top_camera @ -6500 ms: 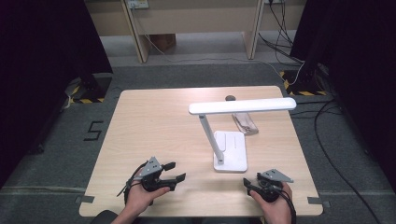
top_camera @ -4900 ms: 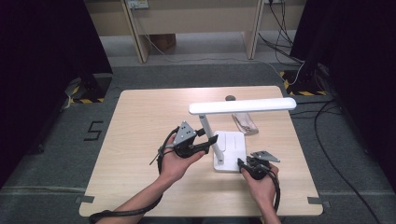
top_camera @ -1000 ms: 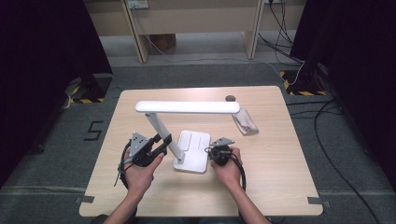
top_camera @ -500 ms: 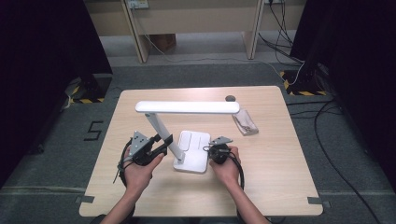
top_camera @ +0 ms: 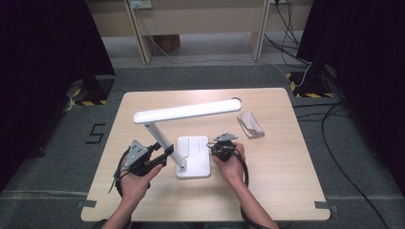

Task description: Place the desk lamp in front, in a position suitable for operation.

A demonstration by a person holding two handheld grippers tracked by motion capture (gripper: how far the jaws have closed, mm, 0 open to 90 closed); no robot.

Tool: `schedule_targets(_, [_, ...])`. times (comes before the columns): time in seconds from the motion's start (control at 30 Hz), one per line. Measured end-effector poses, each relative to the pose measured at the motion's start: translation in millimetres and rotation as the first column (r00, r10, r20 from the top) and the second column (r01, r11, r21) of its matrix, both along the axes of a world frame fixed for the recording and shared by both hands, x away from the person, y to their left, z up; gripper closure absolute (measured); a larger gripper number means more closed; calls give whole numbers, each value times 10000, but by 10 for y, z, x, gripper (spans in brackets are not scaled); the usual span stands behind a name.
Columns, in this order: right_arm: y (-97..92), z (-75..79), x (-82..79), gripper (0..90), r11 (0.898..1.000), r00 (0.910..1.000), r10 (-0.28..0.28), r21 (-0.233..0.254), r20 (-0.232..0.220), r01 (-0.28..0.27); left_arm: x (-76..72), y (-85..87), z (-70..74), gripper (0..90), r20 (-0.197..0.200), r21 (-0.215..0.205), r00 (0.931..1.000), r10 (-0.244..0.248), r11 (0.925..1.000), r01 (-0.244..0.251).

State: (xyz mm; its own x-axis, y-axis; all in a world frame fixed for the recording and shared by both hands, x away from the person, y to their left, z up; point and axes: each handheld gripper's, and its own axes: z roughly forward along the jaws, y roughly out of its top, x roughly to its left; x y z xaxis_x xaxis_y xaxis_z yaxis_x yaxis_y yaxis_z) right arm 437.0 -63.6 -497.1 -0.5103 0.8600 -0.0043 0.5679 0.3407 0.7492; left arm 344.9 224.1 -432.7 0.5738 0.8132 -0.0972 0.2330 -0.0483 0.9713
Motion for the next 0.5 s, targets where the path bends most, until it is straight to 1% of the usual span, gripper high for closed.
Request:
schedule_targets(0.07, [-202,97,55,616,9982,9980,-587,128,228,584,-27,22,-18,438,-78,-11,9995,-293,9996,293])
schedule_targets(0.1, [-316,142,90,599,9964,9956,-846,24,400,846,-45,38,-40,423,-186,-97,9990,-403,9991,401])
schedule_targets(0.13, [-454,188,129,585,9926,9910,-1184,-194,622,1198,-50,46,-51,405,-221,-145,9988,-445,9989,442])
schedule_targets(0.17, [-508,205,142,580,9906,9892,-1322,-263,635,1341,-66,71,-79,397,-386,-189,9978,-543,9984,536])
schedule_targets(0.2, [-643,242,185,573,9865,9847,-1606,-199,674,1623,-79,97,-112,385,-536,-197,9970,-563,9983,553])
schedule_targets(0.23, [-771,274,229,565,9818,9794,-1869,-205,765,1890,-87,115,-131,380,-574,-105,9969,-534,9985,529])
schedule_targets(0.27, [-847,290,259,558,9793,9764,-1974,-278,875,2004,-93,134,-152,380,-608,-46,9967,-542,9985,541])
schedule_targets(0.3, [-918,300,286,557,9757,9724,-2133,-299,943,2170,-105,160,-187,382,-713,-80,9962,-498,9987,494])
schedule_targets(0.33, [-1104,294,371,551,9650,9621,-2609,-69,792,2622,-113,179,-212,383,-785,-57,9958,-479,9988,476])
schedule_targets(0.37, [-1104,294,371,551,9650,9621,-2609,-69,792,2622,-120,188,-229,383,-802,9,9955,-497,9988,499])
schedule_targets(0.4, [-1151,281,399,548,9613,9587,-2746,-33,742,2756,-127,198,-251,383,-802,64,9954,-518,9986,525])
schedule_targets(0.47, [-1261,226,475,535,9552,9535,-2956,44,584,2959,-142,216,-293,382,-931,41,9939,-595,9982,602])
schedule_targets(0.5, [-1293,194,503,526,9544,9529,-2985,88,538,2985,-148,221,-310,382,-982,47,9933,-611,9981,619])
